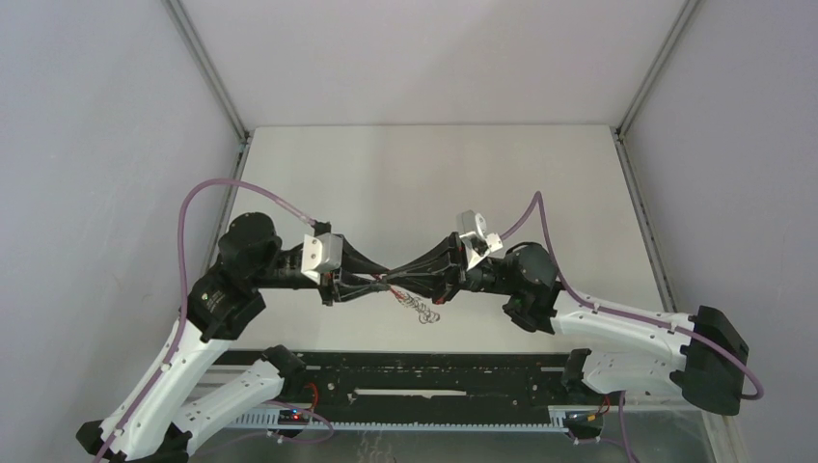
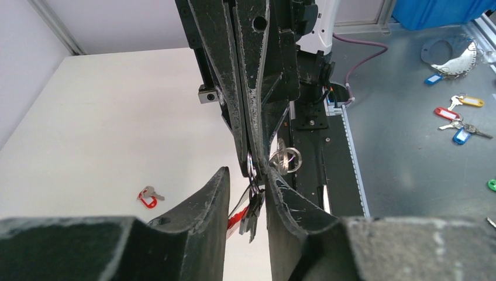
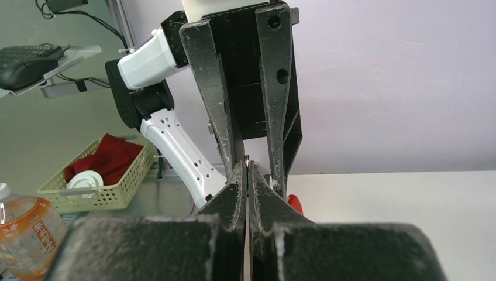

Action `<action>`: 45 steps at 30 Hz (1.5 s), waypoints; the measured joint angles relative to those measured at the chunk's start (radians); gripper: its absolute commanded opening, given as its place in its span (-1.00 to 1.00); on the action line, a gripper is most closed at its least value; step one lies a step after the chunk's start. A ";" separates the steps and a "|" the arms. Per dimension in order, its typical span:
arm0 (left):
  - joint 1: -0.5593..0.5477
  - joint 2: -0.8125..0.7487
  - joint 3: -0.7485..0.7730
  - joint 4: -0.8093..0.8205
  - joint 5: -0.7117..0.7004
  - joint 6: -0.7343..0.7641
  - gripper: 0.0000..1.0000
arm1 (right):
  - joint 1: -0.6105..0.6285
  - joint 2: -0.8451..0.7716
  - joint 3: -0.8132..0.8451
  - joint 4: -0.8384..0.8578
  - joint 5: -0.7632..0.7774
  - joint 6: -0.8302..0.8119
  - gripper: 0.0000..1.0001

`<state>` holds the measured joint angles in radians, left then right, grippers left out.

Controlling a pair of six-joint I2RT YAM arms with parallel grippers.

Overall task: Put the keys on the keyring
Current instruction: Adjust the key on the keyring.

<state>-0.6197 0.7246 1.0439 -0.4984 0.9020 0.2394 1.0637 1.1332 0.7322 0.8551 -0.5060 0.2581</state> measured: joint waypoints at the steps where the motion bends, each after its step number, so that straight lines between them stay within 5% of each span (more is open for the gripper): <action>1: 0.000 0.000 0.000 0.002 0.000 -0.004 -0.37 | 0.002 0.001 -0.006 0.013 0.006 0.003 -1.00; 7: 0.000 -0.012 0.000 0.006 -0.001 -0.012 -0.50 | 0.006 -0.002 -0.019 0.036 0.031 0.002 -1.00; 14: -0.001 -0.024 0.000 0.011 -0.008 -0.014 -0.97 | 0.010 -0.017 -0.026 0.031 0.043 -0.002 -0.98; 22: -0.006 -0.027 0.000 0.004 -0.024 -0.014 -0.99 | 0.009 -0.070 -0.015 -0.099 0.079 -0.043 0.05; 25: -0.006 -0.030 0.000 0.002 -0.035 -0.014 -0.99 | -0.009 -0.091 0.049 -0.253 0.066 -0.074 0.23; 37: -0.006 0.012 0.000 -0.095 -0.032 0.032 -0.99 | -0.079 0.003 0.600 -1.115 -0.127 -0.479 0.06; 45: -0.006 0.028 0.000 -0.132 -0.003 0.055 -0.99 | -0.055 0.182 0.832 -1.479 -0.203 -0.674 -0.08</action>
<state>-0.6258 0.7525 1.0439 -0.6308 0.8993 0.2943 1.0084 1.3155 1.5646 -0.6235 -0.7090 -0.4160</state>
